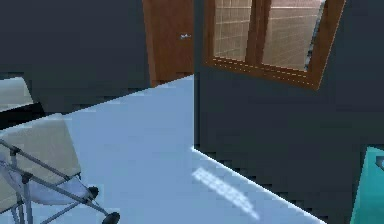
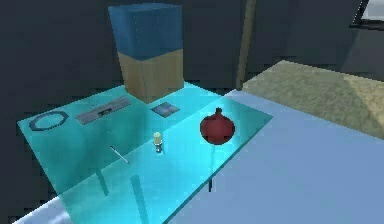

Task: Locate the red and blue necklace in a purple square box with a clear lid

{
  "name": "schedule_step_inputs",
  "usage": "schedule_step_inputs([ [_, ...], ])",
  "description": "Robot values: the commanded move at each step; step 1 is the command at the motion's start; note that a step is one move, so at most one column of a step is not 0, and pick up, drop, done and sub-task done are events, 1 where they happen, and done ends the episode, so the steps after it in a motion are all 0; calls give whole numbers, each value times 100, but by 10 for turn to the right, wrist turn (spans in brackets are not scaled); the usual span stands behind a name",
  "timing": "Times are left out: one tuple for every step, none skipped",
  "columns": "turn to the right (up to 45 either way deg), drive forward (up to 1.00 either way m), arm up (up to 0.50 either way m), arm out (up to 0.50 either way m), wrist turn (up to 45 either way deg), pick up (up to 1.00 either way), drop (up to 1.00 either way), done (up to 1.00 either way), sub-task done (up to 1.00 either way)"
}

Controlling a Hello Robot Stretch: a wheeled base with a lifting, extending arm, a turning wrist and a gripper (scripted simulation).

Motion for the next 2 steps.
schedule_step_inputs([
  [30,0,0,0,0,0,0,0,0],
  [0,90,0,0,0,0,0,0,0],
])
